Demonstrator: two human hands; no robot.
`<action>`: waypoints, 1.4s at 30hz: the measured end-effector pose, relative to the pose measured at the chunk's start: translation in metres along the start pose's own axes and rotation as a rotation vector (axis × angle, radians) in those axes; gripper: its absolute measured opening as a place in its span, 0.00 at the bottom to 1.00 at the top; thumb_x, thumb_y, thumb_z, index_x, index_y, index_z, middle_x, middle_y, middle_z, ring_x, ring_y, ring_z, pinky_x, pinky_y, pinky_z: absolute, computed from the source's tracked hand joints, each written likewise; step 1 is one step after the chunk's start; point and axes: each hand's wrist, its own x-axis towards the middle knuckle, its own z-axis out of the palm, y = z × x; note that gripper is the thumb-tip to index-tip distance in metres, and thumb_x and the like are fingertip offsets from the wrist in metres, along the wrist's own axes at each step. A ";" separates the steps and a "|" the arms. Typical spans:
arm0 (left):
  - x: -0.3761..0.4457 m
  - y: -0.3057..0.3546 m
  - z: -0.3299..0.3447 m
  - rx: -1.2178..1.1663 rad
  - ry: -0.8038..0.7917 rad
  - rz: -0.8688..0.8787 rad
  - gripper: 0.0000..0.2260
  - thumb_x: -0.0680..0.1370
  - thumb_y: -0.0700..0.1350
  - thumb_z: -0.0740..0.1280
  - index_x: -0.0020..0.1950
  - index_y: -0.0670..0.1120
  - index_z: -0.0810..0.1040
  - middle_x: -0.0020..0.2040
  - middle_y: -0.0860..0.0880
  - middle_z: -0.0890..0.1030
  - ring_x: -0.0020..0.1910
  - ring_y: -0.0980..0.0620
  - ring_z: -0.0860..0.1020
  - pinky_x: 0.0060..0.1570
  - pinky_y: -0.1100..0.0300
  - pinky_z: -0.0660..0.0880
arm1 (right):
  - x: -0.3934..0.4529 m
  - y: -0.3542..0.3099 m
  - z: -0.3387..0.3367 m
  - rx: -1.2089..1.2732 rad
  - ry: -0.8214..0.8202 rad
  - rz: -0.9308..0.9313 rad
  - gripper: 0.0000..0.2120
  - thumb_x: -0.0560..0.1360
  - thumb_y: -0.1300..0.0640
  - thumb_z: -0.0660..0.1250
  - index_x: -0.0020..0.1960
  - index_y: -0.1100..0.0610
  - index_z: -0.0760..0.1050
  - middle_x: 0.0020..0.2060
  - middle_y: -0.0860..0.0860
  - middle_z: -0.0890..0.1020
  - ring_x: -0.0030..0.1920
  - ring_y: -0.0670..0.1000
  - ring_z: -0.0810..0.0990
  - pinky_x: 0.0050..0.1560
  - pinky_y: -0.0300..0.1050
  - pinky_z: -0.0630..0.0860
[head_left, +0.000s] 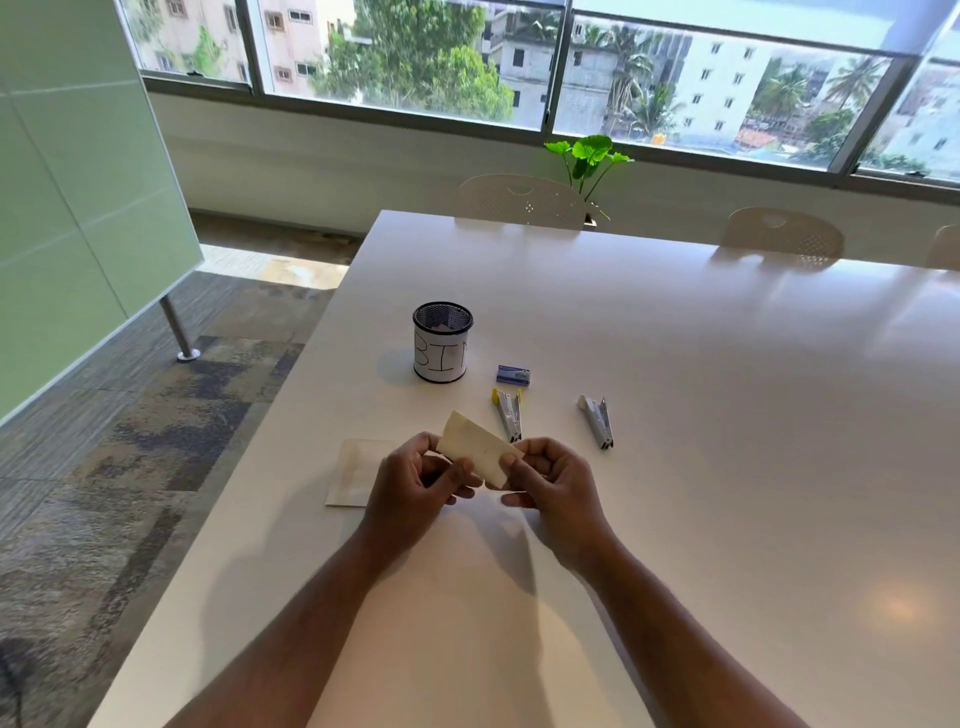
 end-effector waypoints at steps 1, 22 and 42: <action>0.001 0.001 0.000 0.010 0.012 0.023 0.11 0.79 0.51 0.71 0.56 0.46 0.76 0.44 0.49 0.89 0.41 0.48 0.88 0.38 0.59 0.82 | 0.000 -0.002 0.001 0.023 0.006 0.012 0.15 0.77 0.59 0.72 0.58 0.67 0.76 0.48 0.64 0.85 0.41 0.59 0.87 0.35 0.44 0.84; 0.070 -0.021 -0.027 1.057 -0.007 -0.038 0.28 0.84 0.59 0.59 0.80 0.48 0.64 0.83 0.49 0.62 0.83 0.51 0.57 0.82 0.54 0.52 | 0.174 -0.092 0.040 -0.980 0.366 -0.484 0.07 0.75 0.57 0.73 0.52 0.51 0.86 0.45 0.49 0.89 0.44 0.51 0.86 0.46 0.41 0.76; 0.070 -0.022 -0.026 1.063 0.080 -0.010 0.25 0.82 0.60 0.62 0.77 0.51 0.69 0.80 0.50 0.68 0.80 0.52 0.64 0.80 0.56 0.55 | 0.241 -0.077 0.071 -1.570 -0.139 -0.360 0.12 0.80 0.45 0.68 0.58 0.47 0.85 0.60 0.48 0.81 0.66 0.56 0.68 0.62 0.53 0.65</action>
